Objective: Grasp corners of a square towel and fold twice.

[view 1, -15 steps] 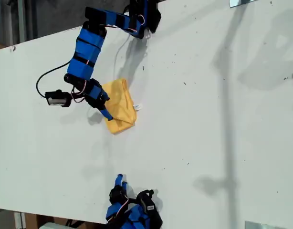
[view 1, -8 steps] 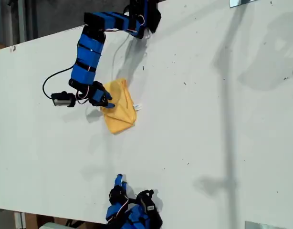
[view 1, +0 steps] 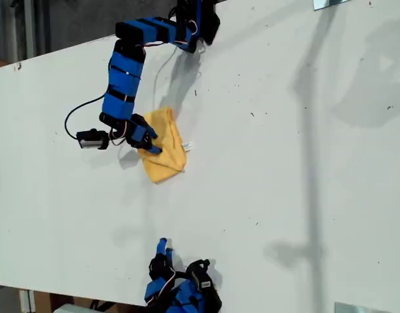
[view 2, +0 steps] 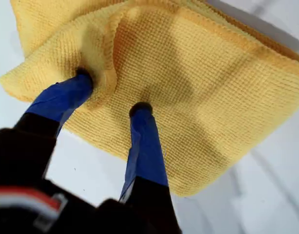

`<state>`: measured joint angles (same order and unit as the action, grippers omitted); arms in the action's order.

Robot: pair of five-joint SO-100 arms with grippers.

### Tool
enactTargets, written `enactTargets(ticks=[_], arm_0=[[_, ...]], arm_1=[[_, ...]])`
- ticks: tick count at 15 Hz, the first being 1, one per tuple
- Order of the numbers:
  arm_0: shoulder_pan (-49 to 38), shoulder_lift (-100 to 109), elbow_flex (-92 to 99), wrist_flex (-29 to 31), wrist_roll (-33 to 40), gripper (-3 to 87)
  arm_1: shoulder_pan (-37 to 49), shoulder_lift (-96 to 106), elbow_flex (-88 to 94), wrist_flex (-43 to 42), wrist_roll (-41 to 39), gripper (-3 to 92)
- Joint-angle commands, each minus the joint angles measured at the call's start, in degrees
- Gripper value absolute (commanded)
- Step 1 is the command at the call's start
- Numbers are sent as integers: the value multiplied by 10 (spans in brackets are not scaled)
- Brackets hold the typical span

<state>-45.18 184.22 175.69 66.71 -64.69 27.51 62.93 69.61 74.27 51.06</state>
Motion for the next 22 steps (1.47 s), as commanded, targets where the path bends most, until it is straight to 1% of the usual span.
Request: enactTargets(ticks=[1,3,6,9,12,13,14,15,18,22], arm_0=[[1,3,-14,2,-4,171],[1,4,-13,3,-4,171],[1,6,-13,4,-4,171],[0,6,-12,4,-4,171],[0,7,-12,4,-4,171],[0,8,-12,4,-4,171],[0,8,-12,5,-4,171],[0,9,-12,5,-4,171],[0,9,-12,5,-4,171],[0,10,-12,6,-4,171]], arm_1=[[-13,12,-26,-4,-2,214],[-18,6,-32,-4,-2,216],[-49,4,-52,-17,-26,216],[-54,26,-72,-18,-35,215],[-54,7,-69,-21,-35,211],[-57,4,-69,-28,-35,182],[-58,9,-72,-36,-36,113],[-58,18,-79,-43,-46,98],[-60,63,-86,-90,-87,196],[-69,72,-86,-149,-132,292]])
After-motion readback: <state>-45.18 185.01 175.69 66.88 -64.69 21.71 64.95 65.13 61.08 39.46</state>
